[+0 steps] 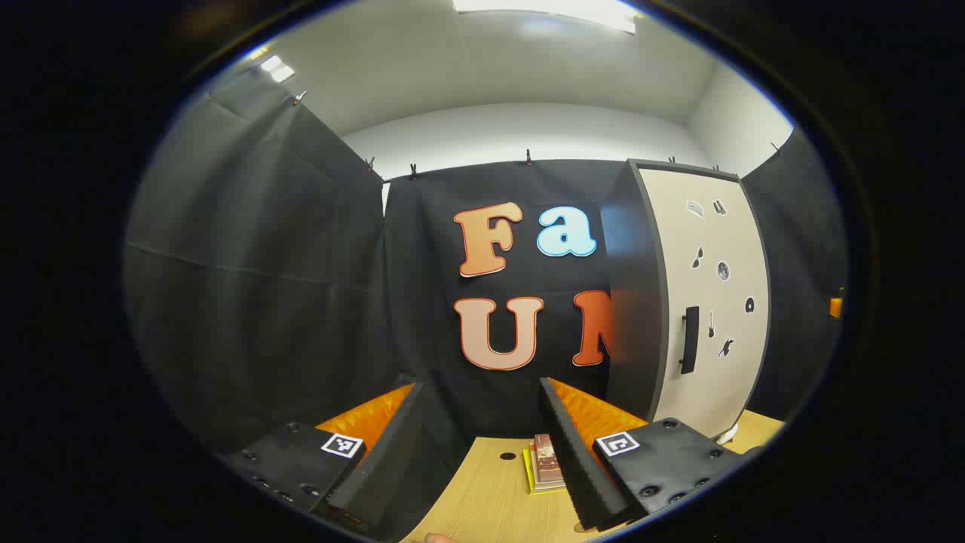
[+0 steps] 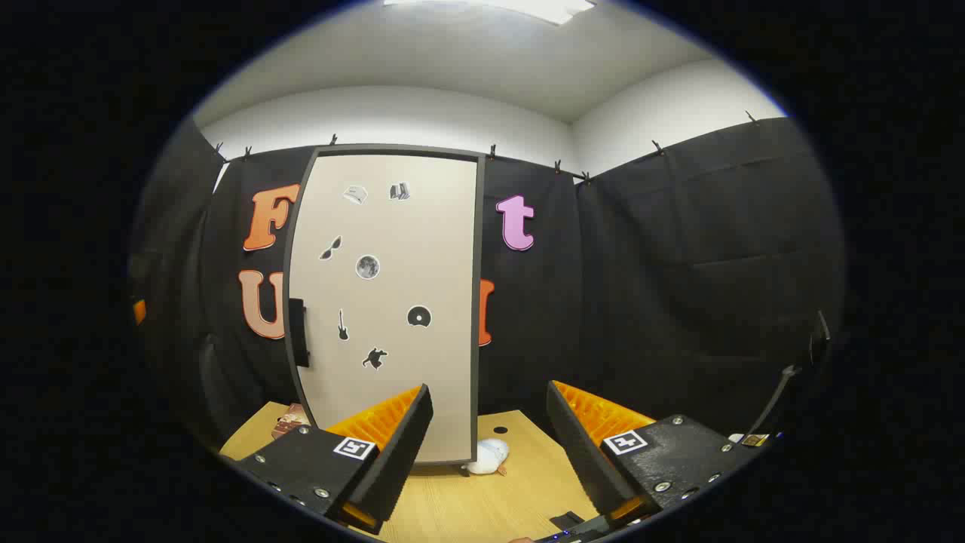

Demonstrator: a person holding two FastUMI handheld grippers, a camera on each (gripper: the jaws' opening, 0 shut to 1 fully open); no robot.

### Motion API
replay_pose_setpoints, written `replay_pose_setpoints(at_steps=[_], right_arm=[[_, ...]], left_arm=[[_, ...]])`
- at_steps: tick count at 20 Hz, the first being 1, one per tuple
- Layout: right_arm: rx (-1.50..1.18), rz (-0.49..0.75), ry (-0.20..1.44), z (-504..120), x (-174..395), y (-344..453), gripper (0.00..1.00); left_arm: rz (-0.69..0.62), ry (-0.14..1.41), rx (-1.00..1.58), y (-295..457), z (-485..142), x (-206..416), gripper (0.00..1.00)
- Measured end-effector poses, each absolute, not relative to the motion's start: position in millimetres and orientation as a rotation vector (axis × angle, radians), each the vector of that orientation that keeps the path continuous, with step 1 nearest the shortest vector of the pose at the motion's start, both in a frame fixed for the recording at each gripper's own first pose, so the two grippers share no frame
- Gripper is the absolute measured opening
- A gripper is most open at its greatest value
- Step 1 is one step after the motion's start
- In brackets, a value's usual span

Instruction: Open the cabinet door with the right hand, grasp the bottle in the cabinet with the left hand and place it on the coaster, then close the cabinet door with the right hand.

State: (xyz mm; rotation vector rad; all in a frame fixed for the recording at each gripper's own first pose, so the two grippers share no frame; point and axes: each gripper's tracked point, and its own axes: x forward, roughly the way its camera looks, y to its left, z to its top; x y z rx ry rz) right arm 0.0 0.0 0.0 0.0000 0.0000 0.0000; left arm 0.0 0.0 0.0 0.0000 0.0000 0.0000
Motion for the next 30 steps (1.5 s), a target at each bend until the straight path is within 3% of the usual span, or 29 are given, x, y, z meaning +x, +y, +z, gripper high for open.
replay_pose_setpoints(at_steps=[18, 20, 30], right_arm=[[-0.014, 0.004, -0.018, 9.8, -8.4, 9.9, 0.94], [-0.008, 0.013, -0.018, 11.1, -6.1, 18.1, 0.94], [0.007, 0.187, 0.007, 6.1, 35.2, 130.8, 0.94]], left_arm=[[0.014, -0.013, 0.016, 10.6, 4.6, -7.7, 0.93], [0.01, -0.013, 0.011, 8.5, 3.5, -8.5, 0.96], [0.037, 0.004, -0.001, 22.8, -9.0, -18.4, 0.96]])
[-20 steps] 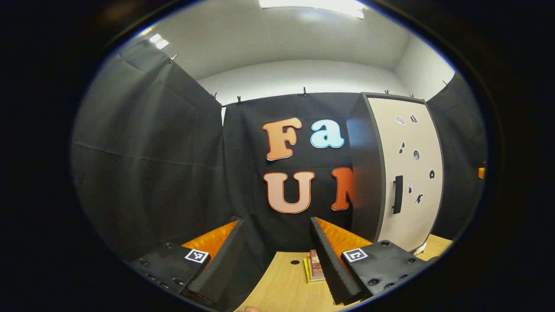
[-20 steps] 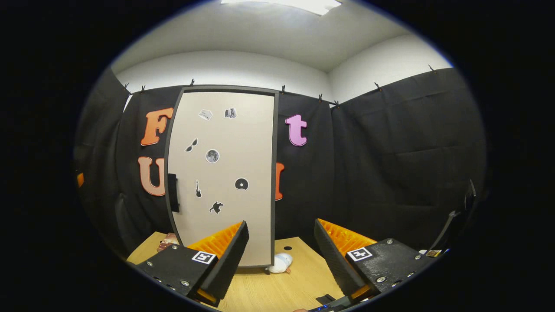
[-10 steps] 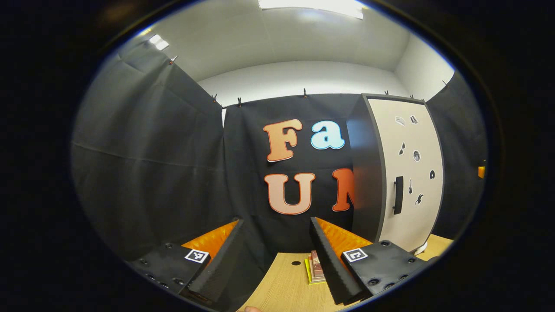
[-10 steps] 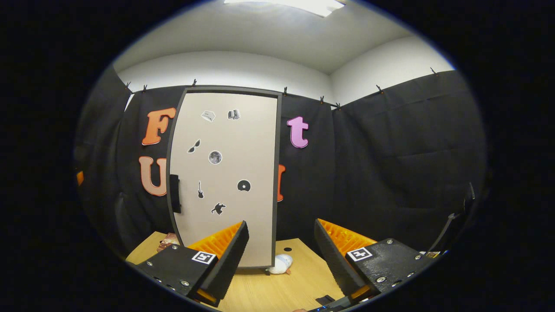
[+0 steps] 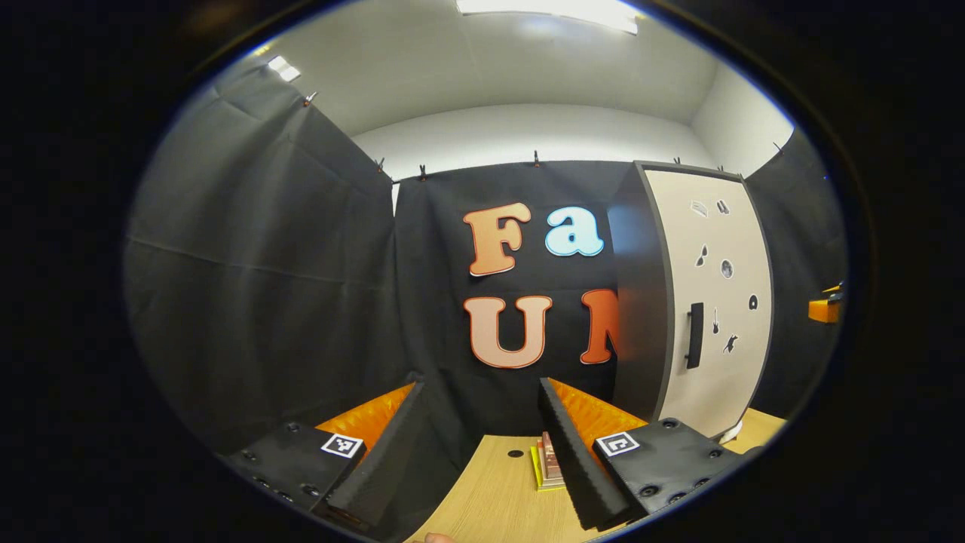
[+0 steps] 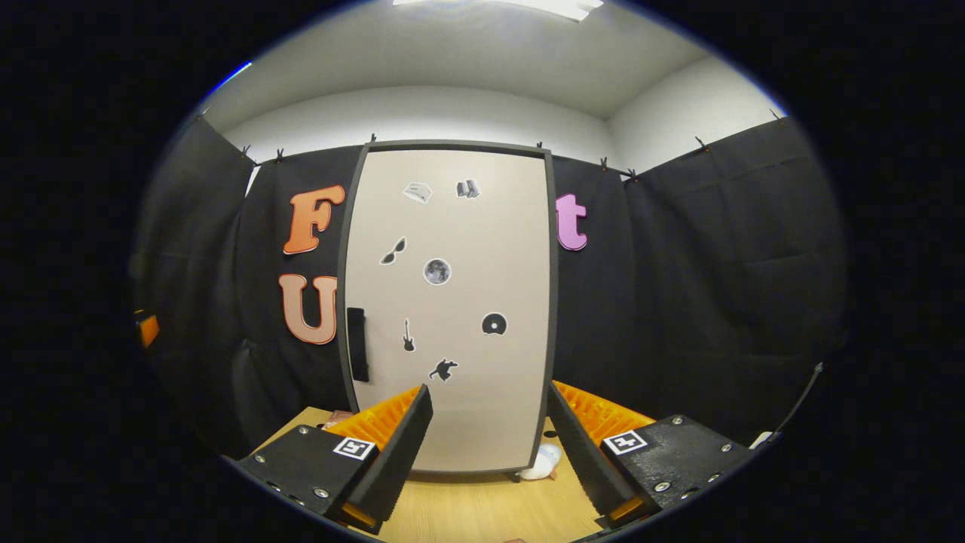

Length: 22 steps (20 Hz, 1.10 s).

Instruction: Open the cabinet door with the right hand, grasp the bottle in the cabinet with the left hand and place it on the coaster, then close the cabinet door with the right hand.

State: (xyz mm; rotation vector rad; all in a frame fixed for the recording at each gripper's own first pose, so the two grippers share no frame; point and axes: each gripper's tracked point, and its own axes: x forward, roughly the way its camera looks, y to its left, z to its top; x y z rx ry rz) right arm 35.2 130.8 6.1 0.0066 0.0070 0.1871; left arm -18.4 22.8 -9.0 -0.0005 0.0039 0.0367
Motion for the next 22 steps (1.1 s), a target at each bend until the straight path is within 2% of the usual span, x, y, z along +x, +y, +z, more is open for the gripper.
replay_pose_setpoints(at_steps=[10, 12, 13, 22], right_arm=[[0.001, 0.33, 0.022, -4.5, 86.6, 251.3, 0.94], [0.006, 0.346, 0.029, -7.7, 97.9, 271.7, 0.94], [0.007, 0.349, 0.031, -8.7, 103.5, 279.5, 0.94], [-0.021, 0.338, 0.061, -27.4, 159.4, 339.6, 0.92]], left_arm=[[0.096, 0.039, -0.003, 50.8, -22.3, -27.4, 0.96], [0.103, 0.044, 0.0, 54.4, -23.5, -29.4, 0.94], [0.108, 0.045, 0.002, 56.8, -24.2, -30.6, 0.96], [0.16, 0.062, -0.009, 81.1, -32.2, -41.8, 0.94]])
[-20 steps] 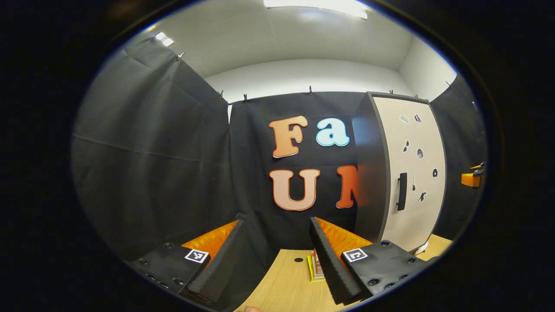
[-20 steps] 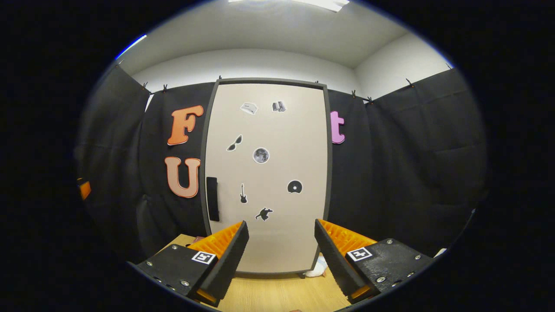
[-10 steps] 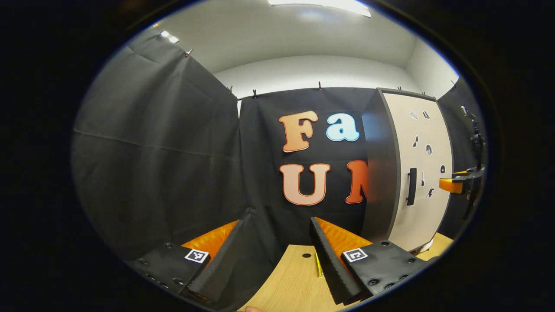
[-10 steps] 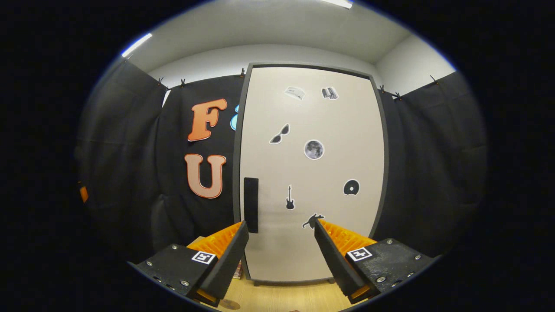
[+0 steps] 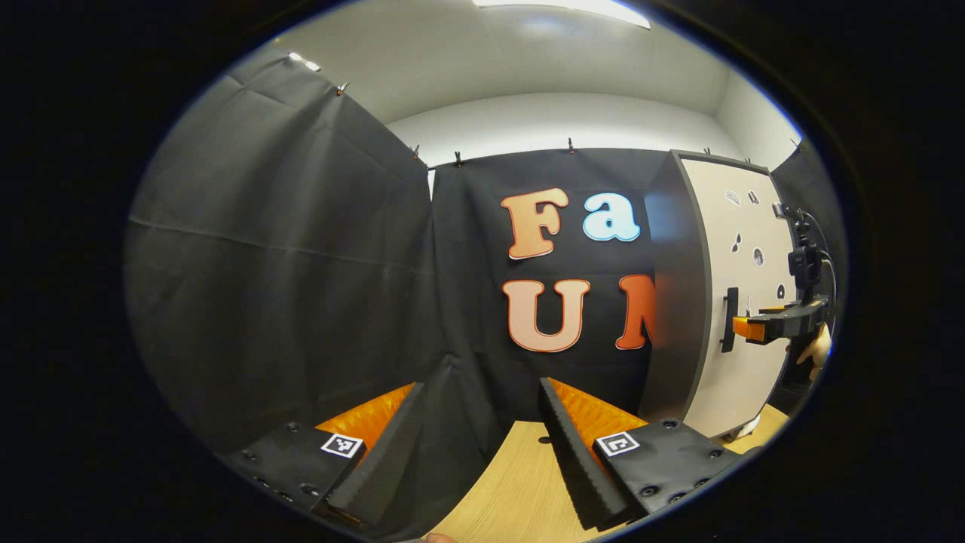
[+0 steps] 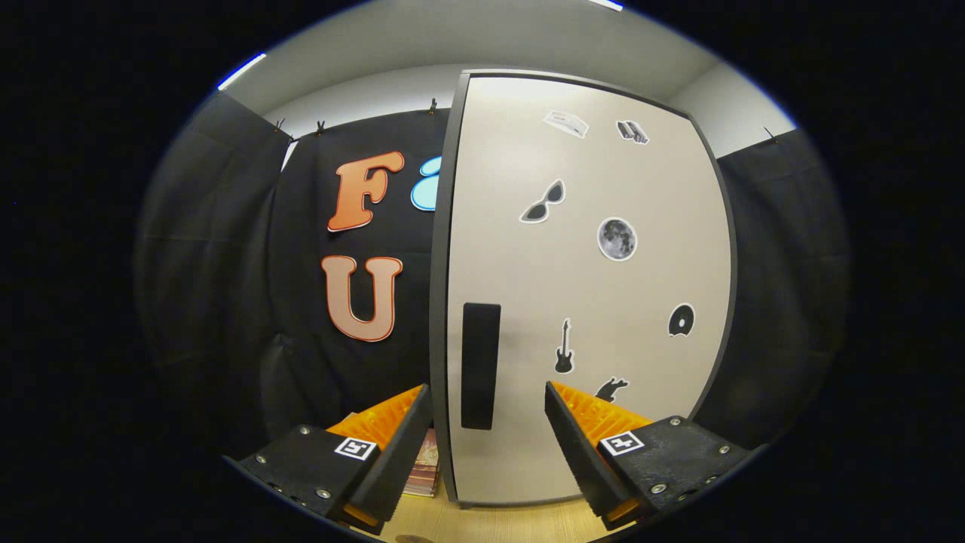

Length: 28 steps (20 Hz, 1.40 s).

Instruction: Open the cabinet door with the right hand, grasp the bottle in the cabinet with the left hand and place it on the coaster, then close the cabinet door with the right hand.

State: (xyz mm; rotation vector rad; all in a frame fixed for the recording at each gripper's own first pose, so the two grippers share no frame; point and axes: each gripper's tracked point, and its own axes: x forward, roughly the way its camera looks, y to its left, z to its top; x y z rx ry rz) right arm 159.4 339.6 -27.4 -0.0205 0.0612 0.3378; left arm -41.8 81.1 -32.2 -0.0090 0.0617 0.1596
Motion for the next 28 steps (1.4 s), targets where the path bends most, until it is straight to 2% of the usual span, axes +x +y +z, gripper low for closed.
replay_pose_setpoints(at_steps=[2, 3, 4, 9, 10, 11, 12, 13, 14, 15, 16, 21, 24, 28], right_arm=[[-0.028, 0.325, 0.07, -32.3, 174.3, 346.1, 0.88], [-0.024, 0.324, 0.079, -35.8, 179.3, 349.4, 0.85], [-0.016, 0.324, 0.09, -38.5, 184.2, 353.3, 0.83], [-0.005, 0.297, 0.119, -50.0, 207.1, 359.9, 0.66], [-0.004, 0.295, 0.125, -51.9, 209.1, 361.5, 0.63], [-0.002, 0.292, 0.128, -53.1, 210.8, 361.6, 0.51], [0.002, 0.29, 0.128, -53.0, 212.2, 361.8, 0.52], [0.011, 0.288, 0.129, -53.3, 214.0, 361.6, 0.43], [0.022, 0.29, 0.132, -53.2, 212.9, 361.1, 0.39], [0.029, 0.295, 0.133, -53.5, 211.8, 360.7, 0.37], [0.031, 0.302, 0.134, -53.5, 210.4, 360.2, 0.36], [0.003, 0.352, 0.126, -53.7, 199.4, 358.2, 0.24], [0.008, 0.399, 0.125, -52.5, 184.7, 353.8, 0.21], [-0.008, 0.422, 0.111, -50.1, 148.9, 329.4, 0.2]], left_arm=[[0.175, 0.066, -0.004, 87.6, -34.4, -45.6, 0.97], [0.183, 0.068, 0.002, 90.1, -35.9, -47.1, 0.94], [0.19, 0.07, 0.008, 93.4, -36.9, -49.0, 0.97], [0.221, 0.08, 0.012, 107.9, -41.2, -53.7, 0.96], [0.226, 0.082, 0.012, 110.1, -41.3, -54.6, 0.94], [0.23, 0.083, 0.013, 113.3, -42.0, -56.5, 0.94], [0.234, 0.083, 0.015, 115.1, -42.3, -57.8, 0.94], [0.236, 0.083, 0.017, 115.2, -42.6, -58.5, 0.94], [0.237, 0.084, 0.017, 115.7, -43.2, -58.8, 0.97], [0.238, 0.086, 0.016, 116.1, -43.9, -59.2, 1.0], [0.238, 0.088, 0.015, 115.5, -44.7, -59.1, 0.94], [0.22, 0.088, 0.012, 106.3, -49.3, -39.0, 0.94], [0.21, 0.087, 0.002, 98.6, -51.3, -27.9, 0.94], [0.189, 0.086, 0.002, 87.0, -51.3, -45.3, 0.94]])
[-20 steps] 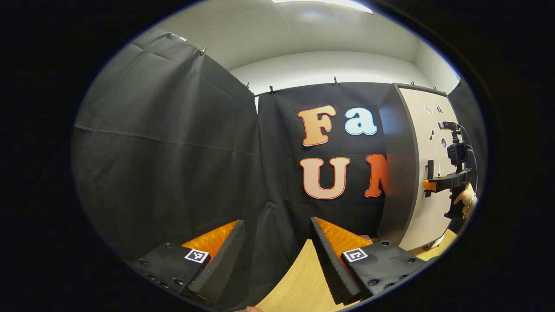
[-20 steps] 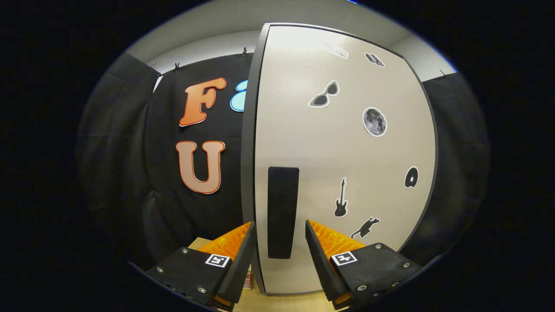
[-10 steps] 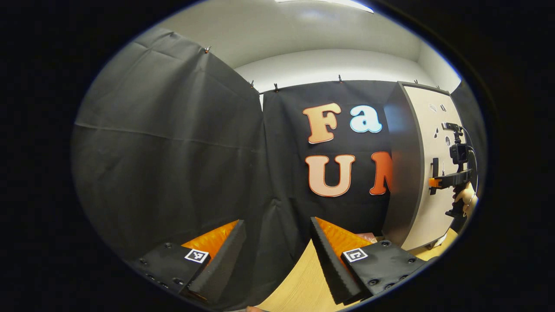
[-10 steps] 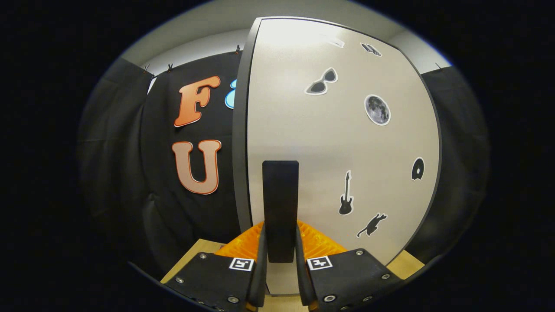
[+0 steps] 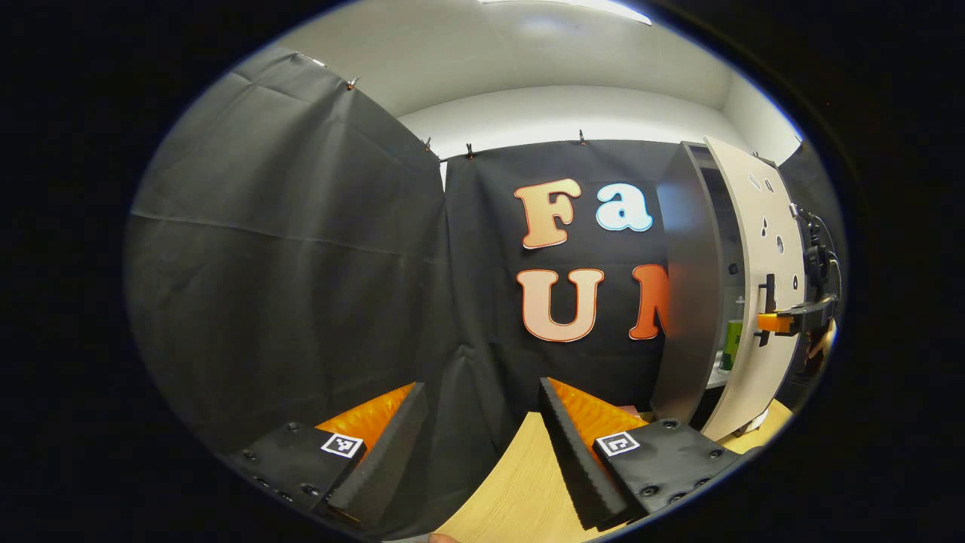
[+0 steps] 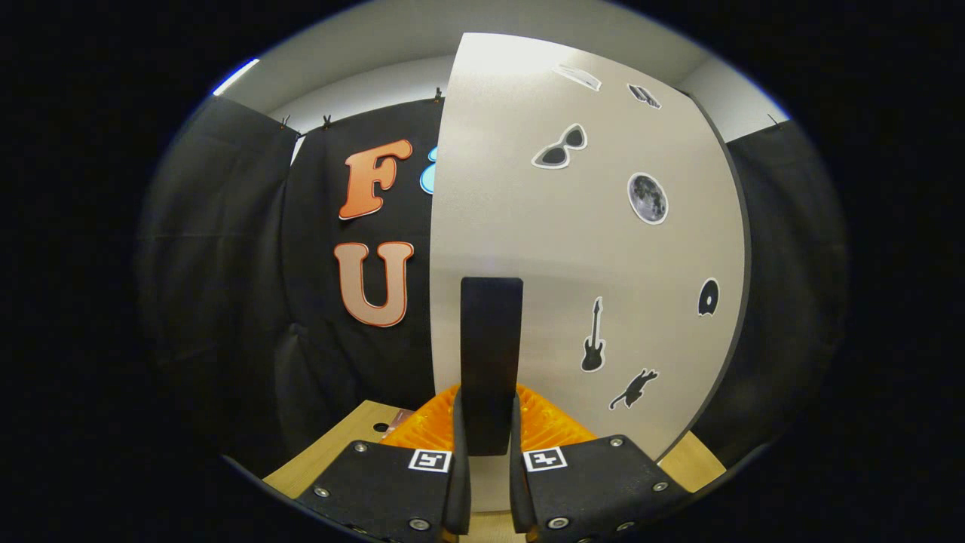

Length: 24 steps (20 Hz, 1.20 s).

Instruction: Open the cabinet door with the right hand, grasp the bottle in the cabinet with the left hand and place it on the coaster, then close the cabinet door with the right hand.

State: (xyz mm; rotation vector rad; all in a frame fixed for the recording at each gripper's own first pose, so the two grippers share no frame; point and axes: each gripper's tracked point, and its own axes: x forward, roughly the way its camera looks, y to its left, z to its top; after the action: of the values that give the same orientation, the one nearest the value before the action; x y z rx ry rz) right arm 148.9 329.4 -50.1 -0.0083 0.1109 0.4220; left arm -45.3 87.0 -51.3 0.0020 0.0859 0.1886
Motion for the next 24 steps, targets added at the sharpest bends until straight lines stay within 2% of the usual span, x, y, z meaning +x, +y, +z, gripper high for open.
replay_pose_setpoints(at_steps=[4, 5, 6, 7, 10, 15, 16, 17, 18, 20, 24], right_arm=[[0.009, 0.415, 0.098, -53.2, 106.3, 286.8, 0.17], [0.007, 0.417, 0.097, -54.0, 98.5, 278.7, 0.13], [0.003, 0.417, 0.099, -53.9, 91.7, 271.4, 0.17], [0.002, 0.412, 0.104, -53.7, 87.2, 263.5, 0.17], [0.004, 0.403, 0.105, -51.7, 71.4, 241.6, 0.17], [-0.009, 0.37, 0.107, -52.2, 67.2, 228.3, 0.15], [-0.013, 0.359, 0.105, -52.6, 64.9, 222.4, 0.15], [-0.015, 0.349, 0.1, -51.9, 60.2, 212.7, 0.14], [-0.014, 0.336, 0.099, -51.5, 58.0, 206.3, 0.14], [-0.017, 0.306, 0.1, -52.4, 54.3, 194.6, 0.14], [-0.014, 0.252, 0.096, -53.0, 48.9, 173.4, 0.08]], left_arm=[[0.178, 0.08, 0.009, 76.8, -50.3, -41.6, 0.94], [0.172, 0.079, 0.007, 74.4, -49.0, -39.8, 0.94], [0.166, 0.075, 0.005, 71.9, -46.9, -37.3, 0.94], [0.161, 0.071, 0.005, 70.4, -46.0, -36.0, 0.96], [0.146, 0.061, 0.004, 62.5, -42.5, -37.7, 0.94], [0.116, 0.063, -0.001, 47.6, -45.8, -30.9, 0.94], [0.105, 0.062, -0.004, 42.5, -45.4, -30.4, 0.96], [0.094, 0.061, -0.005, 38.1, -44.3, -28.1, 0.94], [0.086, 0.059, -0.005, 33.5, -44.2, -26.3, 0.96], [0.063, 0.054, -0.007, 21.6, -43.0, -21.1, 0.94], [0.003, 0.048, -0.018, -9.3, -42.0, -11.1, 0.94]])
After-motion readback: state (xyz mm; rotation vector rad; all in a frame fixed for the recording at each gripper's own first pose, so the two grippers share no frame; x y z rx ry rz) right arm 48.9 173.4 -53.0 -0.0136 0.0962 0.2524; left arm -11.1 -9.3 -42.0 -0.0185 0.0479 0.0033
